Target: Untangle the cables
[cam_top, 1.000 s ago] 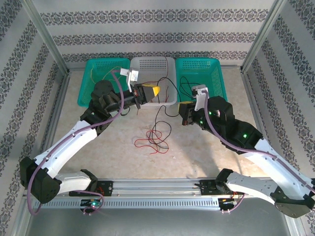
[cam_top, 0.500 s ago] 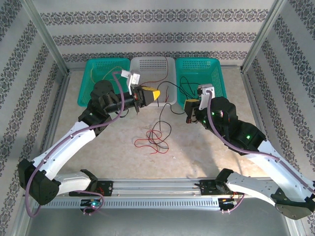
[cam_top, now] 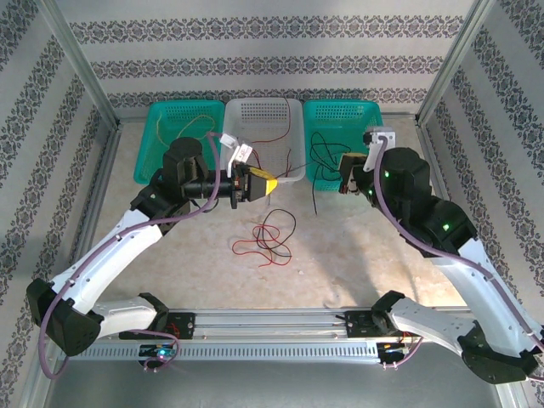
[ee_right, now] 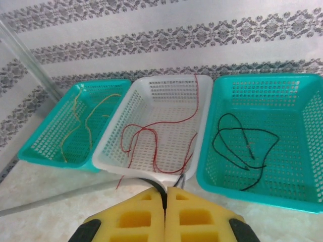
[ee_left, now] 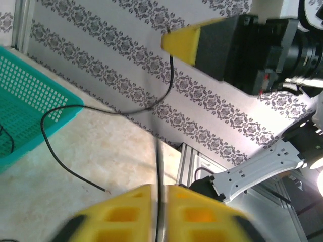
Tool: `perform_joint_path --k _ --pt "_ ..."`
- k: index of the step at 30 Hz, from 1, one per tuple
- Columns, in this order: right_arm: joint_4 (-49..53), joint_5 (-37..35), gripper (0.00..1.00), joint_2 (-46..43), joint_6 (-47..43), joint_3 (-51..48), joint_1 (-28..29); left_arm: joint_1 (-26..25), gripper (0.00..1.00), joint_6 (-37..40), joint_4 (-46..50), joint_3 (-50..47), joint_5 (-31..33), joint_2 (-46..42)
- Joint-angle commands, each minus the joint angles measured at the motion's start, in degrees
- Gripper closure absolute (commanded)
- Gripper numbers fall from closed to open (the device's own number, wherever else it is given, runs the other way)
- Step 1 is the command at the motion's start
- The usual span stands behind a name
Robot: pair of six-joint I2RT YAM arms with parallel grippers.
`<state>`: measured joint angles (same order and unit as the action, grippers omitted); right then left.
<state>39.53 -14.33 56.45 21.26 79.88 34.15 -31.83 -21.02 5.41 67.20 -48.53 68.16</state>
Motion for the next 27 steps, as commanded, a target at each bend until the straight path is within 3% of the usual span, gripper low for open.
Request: perform_joint_path --k 1,3,6,10,15,22,24,27 --pt "1.2 -4.2 1.00 1.8 -1.8 3.9 -3.9 -0.1 0.58 0.5 0.7 -0.9 4.8 -3.4" --pt "1.2 -4.5 0.99 3.7 -2.1 5.9 -6.3 -0.1 0.47 0.1 -0.6 -1.6 6.0 -4.1" --pt "1.8 -2.1 0.98 7.7 -2.0 10.2 -11.5 -0.1 0.45 -0.1 -0.8 -2.3 9.2 -4.9" --pt "3.1 2.5 0.95 14.5 -1.1 15.5 -18.5 0.0 0.51 -0.9 0.5 -3.6 14.9 -5.3" --pt "2.3 6.1 0.91 21.9 -0.1 19.0 -24.7 0.0 0.55 -3.8 -0.8 -5.5 14.5 -5.8" --pt "6.8 5.8 0.68 33.6 -0.9 28.2 -28.7 0.1 0.53 -4.2 1.8 -5.4 19.4 -7.5" --pt "8.0 6.0 0.66 34.8 -0.8 29.3 -28.9 0.1 0.45 -4.6 2.9 -5.4 21.3 -7.8" --pt "6.7 8.3 0.66 32.4 0.4 25.9 -28.7 0.4 0.42 -5.0 4.7 -5.2 23.8 -7.5"
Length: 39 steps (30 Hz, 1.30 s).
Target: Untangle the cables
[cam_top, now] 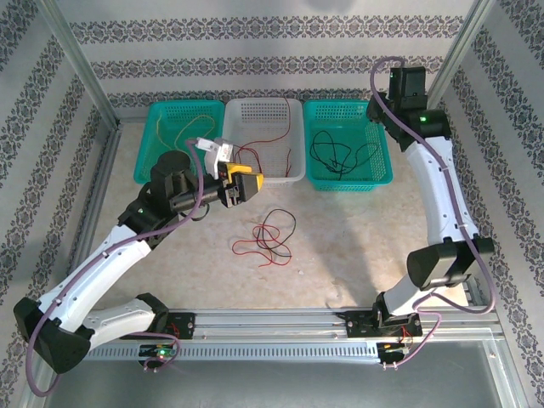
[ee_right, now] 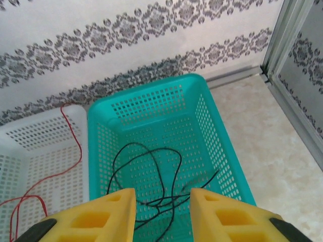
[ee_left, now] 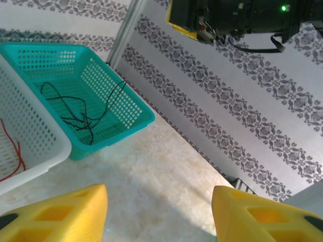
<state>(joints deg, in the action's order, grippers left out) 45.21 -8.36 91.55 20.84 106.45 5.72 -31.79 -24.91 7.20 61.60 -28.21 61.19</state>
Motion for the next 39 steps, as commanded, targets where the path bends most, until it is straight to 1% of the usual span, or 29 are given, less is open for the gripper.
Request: perform_joint_path --k 1,3,6,8,9,10,13,16,18,20,22,24,26,28,31,39 --pt "-0.4 3.3 0.66 -4.5 1.3 -3.3 0.2 0.4 0.39 -1.3 3.2 0.3 4.1 -0.4" --pt "-2.9 4.9 0.64 -8.3 1.9 -9.0 1.8 0.6 0.32 -1.8 3.1 -0.2 5.3 -0.1" --pt "-5.8 6.2 0.59 -14.2 2.6 -18.7 6.5 0.9 0.23 -3.1 1.3 -1.2 6.1 0.2" --pt "-7.9 6.3 0.56 -18.1 3.7 -25.6 11.5 0.9 0.14 -4.5 -0.6 -2.1 6.9 0.3" --pt "-9.2 6.1 0.53 -20.0 4.2 -29.2 14.7 0.9 0.03 -5.2 -1.6 -2.5 7.3 0.4" --pt "-10.5 5.5 0.51 -21.6 4.9 -32.5 18.1 0.9 0.00 -5.7 -2.1 -2.9 7.8 0.5" --pt "-12.4 2.8 0.48 -23.6 7.5 -39.9 27.4 1.0 0.00 -5.7 -2.4 -3.1 8.7 1.1" --pt "-13.2 0.4 0.47 -22.4 13.0 -45.9 33.4 1.0 0.00 -5.2 -0.6 -2.8 10.9 1.6" --pt "-13.9 0.4 0.48 -20.6 16.6 -49.1 35.4 1.1 0.00 -4.8 1.2 -2.6 13.1 2.0" --pt "-12.8 -0.3 0.48 -18.3 21.1 -50.9 36.5 1.1 0.00 -5.2 2.0 -2.9 14.6 1.8" --pt "-12.9 1.3 0.48 -16.0 26.7 -52.9 36.6 1.3 0.00 -5.5 2.3 -3.6 15.2 1.5" --pt "-15.8 4.2 0.47 -13.8 31.2 -55.1 37.0 1.3 0.00 -5.4 2.8 -4.0 15.4 1.4" --pt "-17.5 5.1 0.47 -11.3 34.2 -56.1 38.3 1.3 0.00 -5.3 3.4 -4.1 15.5 1.5" --pt "-17.5 4.7 0.48 -8.5 35.5 -55.5 39.4 1.3 0.00 -5.2 3.8 -4.0 15.3 1.5" --pt "-18.1 5.1 0.49 -5.4 36.9 -54.6 39.6 1.4 0.00 -4.6 4.0 -4.0 14.8 1.4" --pt "-20.4 7.8 0.56 2.1 37.0 -52.5 38.4 1.4 0.00 -4.4 3.8 -4.0 13.4 1.7"
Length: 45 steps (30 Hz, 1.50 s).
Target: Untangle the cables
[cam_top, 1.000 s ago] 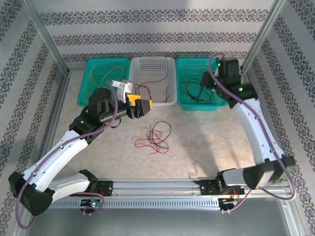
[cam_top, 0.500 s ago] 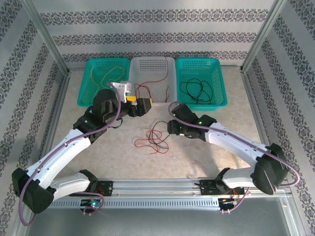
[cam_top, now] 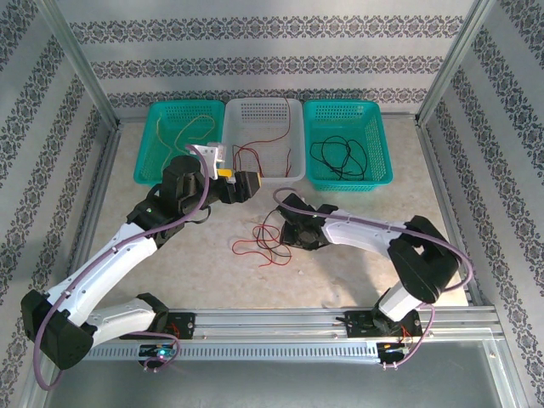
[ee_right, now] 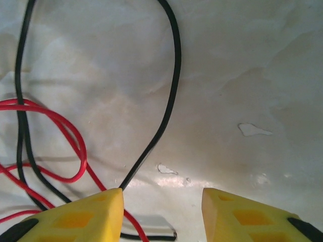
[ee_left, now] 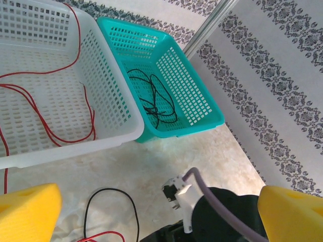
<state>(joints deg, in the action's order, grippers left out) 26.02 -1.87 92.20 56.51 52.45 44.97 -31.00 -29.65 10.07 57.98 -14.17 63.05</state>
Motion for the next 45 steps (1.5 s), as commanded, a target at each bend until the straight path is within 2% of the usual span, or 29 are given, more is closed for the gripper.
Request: perform_joint_path --k 1,17,23,27,32,45 --pt "-1.9 1.9 0.57 1.9 1.0 1.5 -1.1 0.7 0.00 0.3 0.8 -0.5 -0.8 -0.3" --pt "-2.2 3.6 0.58 5.8 -0.3 3.6 -1.5 0.6 0.00 1.0 1.3 -0.2 -1.5 0.0" --pt "-1.9 4.7 0.72 7.8 -1.1 5.1 -1.6 0.6 0.00 1.0 1.4 0.3 -1.8 0.4" --pt "-2.0 4.9 0.90 7.8 -1.5 5.2 -1.6 0.6 0.00 1.2 2.0 1.0 -2.1 0.9" --pt "-4.0 4.7 1.00 3.9 -3.5 4.3 -0.9 0.7 0.00 0.7 1.9 1.5 -2.9 1.7" --pt "-7.9 2.5 1.00 -15.4 -10.4 4.7 0.3 0.7 0.00 -2.0 -0.4 0.9 -5.9 3.5"
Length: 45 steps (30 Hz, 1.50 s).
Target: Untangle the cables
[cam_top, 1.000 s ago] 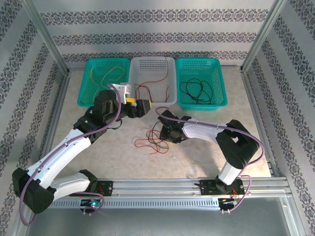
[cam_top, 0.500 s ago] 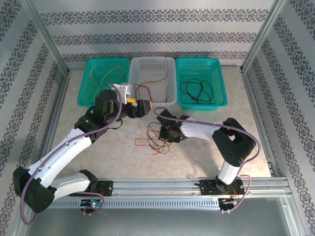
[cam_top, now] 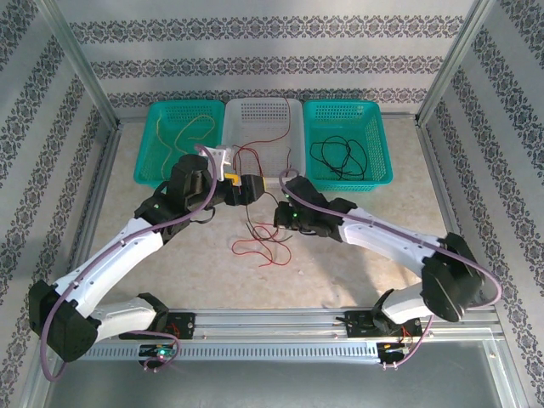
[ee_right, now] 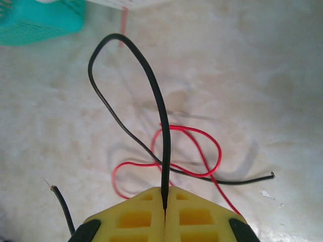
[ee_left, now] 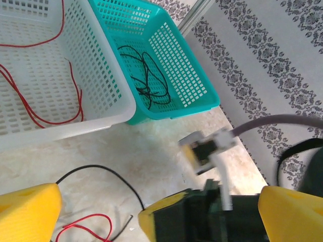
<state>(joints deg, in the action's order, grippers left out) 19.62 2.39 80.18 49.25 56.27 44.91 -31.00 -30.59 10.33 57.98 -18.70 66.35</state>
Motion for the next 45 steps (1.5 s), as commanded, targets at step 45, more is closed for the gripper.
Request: perform_joint_path --k 45 --pt "-5.3 8.8 0.98 -24.1 -14.1 13.0 1.4 0.6 0.13 1.4 -6.0 1.8 -3.8 0.8"
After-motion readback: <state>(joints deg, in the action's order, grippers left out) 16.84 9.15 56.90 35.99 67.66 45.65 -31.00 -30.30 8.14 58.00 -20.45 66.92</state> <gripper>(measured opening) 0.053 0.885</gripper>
